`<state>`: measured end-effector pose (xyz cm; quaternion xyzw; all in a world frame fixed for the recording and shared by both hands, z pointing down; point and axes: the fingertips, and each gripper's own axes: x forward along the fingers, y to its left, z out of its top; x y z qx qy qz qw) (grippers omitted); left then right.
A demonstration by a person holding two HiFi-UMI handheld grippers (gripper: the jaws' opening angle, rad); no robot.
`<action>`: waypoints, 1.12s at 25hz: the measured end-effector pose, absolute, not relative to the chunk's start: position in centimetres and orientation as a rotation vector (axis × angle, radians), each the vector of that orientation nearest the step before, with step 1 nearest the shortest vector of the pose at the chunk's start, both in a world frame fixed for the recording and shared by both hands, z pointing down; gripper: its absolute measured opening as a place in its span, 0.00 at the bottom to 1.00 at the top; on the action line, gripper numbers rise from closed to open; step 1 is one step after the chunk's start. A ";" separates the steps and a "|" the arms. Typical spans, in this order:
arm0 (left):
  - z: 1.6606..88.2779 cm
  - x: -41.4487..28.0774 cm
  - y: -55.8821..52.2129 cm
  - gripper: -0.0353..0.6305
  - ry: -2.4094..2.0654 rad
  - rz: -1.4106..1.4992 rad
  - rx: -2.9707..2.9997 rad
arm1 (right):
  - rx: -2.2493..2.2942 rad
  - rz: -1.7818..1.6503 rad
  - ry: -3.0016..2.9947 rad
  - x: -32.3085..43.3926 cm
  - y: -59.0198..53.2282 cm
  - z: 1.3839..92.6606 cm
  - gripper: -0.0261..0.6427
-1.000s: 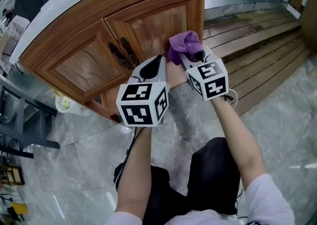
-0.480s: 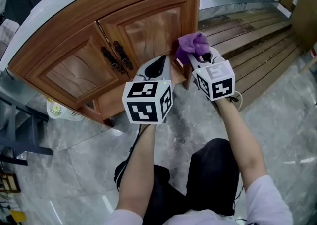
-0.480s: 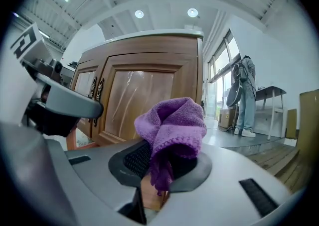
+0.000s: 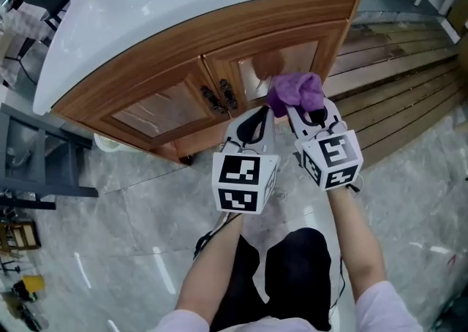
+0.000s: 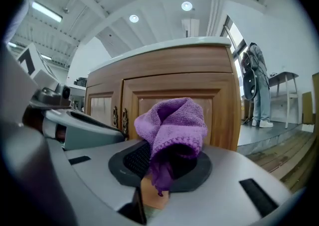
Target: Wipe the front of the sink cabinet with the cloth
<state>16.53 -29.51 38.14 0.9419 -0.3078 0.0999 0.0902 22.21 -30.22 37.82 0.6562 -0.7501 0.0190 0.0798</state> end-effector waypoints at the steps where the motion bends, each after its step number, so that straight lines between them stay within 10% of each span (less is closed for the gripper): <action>1: 37.2 15.7 -29.5 0.06 -0.933 0.319 2.780 | 1.954 0.093 -2.257 21.5 -30.1 36.8 0.15; 28: -0.8 6.1 -10.5 0.06 -1.214 0.335 2.645 | 1.649 0.346 -2.487 10.7 -10.2 -1.0 0.14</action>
